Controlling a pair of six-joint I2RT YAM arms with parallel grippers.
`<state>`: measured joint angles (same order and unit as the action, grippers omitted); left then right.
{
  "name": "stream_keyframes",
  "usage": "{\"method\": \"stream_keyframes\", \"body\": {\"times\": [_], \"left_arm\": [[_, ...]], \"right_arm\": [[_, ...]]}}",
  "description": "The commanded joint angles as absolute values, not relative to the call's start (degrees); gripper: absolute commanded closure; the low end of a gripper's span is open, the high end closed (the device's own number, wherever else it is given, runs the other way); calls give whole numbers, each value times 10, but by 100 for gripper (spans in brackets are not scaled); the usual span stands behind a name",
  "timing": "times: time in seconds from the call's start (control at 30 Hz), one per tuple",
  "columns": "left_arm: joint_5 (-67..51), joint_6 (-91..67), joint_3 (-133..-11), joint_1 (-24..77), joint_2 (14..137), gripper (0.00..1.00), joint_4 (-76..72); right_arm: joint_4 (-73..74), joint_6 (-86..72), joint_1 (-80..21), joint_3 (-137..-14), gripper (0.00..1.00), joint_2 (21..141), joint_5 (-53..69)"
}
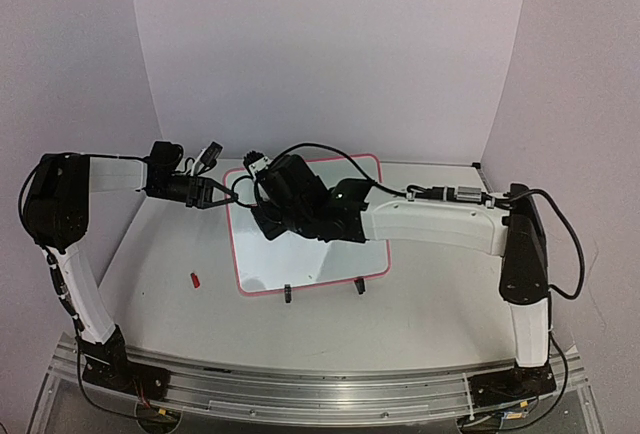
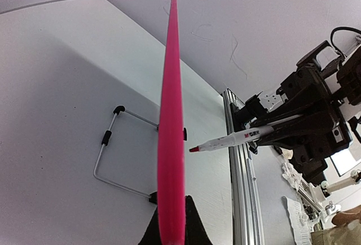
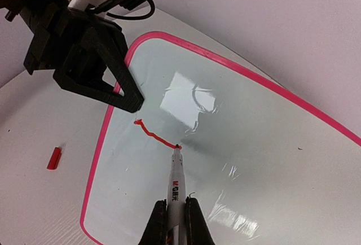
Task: Write a sentence on the whiteboard
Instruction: Write on the whiteboard with the whiteboard.
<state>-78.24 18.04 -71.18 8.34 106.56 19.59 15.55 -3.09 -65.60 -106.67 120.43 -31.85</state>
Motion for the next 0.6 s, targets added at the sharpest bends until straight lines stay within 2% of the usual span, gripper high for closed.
{"method": "stream_keyframes", "body": {"times": [0.0,0.57], "left_arm": [[-740,225,-713,100,1072,100,199],[-739,219,-710,101,1070,100,194]], "right_arm": [[156,-41,-660,-1060,100,1153,-289],[171,-42,-660,-1119,100,1216,-279]]}}
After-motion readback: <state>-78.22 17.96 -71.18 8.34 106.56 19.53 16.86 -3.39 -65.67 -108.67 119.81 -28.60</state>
